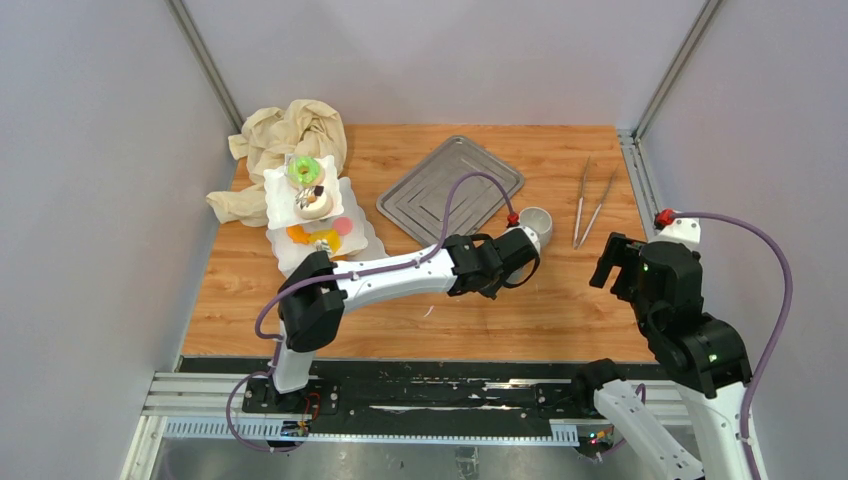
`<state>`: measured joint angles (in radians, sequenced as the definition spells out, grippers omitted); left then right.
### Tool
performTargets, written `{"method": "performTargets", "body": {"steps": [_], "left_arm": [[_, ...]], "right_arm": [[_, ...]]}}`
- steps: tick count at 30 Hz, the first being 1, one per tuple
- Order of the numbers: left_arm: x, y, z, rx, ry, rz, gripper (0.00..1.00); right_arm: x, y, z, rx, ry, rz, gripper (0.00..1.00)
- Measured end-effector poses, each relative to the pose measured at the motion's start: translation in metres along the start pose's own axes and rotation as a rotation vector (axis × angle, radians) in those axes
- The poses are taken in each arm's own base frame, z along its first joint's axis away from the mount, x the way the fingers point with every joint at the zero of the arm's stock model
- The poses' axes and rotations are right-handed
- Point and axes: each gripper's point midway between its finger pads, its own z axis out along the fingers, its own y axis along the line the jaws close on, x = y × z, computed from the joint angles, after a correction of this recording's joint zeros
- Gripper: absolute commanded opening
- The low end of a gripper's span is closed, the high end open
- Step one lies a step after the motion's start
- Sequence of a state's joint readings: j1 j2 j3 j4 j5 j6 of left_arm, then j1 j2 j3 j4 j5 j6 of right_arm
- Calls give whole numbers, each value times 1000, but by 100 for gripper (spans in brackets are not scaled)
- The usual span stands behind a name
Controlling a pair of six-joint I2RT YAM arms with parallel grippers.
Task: Serve the afternoon tea
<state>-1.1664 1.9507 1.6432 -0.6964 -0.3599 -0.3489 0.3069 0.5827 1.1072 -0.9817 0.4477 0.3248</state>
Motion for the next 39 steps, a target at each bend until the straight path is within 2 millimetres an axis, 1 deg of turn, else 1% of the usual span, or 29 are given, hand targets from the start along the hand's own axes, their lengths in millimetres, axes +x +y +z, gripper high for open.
{"method": "performTargets", "body": {"steps": [7, 11, 16, 21, 26, 33, 34, 35, 36, 38, 39], "left_arm": [[-4, -6, 10, 25, -34, -18, 0], [2, -6, 19, 22, -31, -18, 0], [14, -6, 30, 17, -16, -15, 0], [19, -5, 39, 11, -9, -20, 0], [15, -2, 44, 8, -23, -43, 0], [14, 0, 48, 3, -25, -64, 0], [14, 0, 48, 3, -24, -67, 2], [14, 0, 48, 3, -23, -70, 8], [15, -1, 49, 3, -23, -75, 15], [15, -1, 50, 3, -21, -87, 36], [15, -2, 50, 4, -19, -94, 42]], "right_arm": [[6, -7, -7, 7, 2, 1, 85], [7, -7, -8, 8, 5, 3, 85], [7, -7, -8, 9, 8, 3, 85], [8, -7, -7, 9, 10, 2, 85], [8, -7, -6, 11, 15, -2, 84], [9, -8, -7, 12, 16, -3, 85], [9, -8, -7, 14, 16, -4, 85], [9, -8, -7, 15, 16, -4, 85], [10, -9, -7, 17, 18, -6, 85], [11, -10, -8, 20, 21, -10, 87], [11, -10, -8, 21, 21, -10, 87]]}}
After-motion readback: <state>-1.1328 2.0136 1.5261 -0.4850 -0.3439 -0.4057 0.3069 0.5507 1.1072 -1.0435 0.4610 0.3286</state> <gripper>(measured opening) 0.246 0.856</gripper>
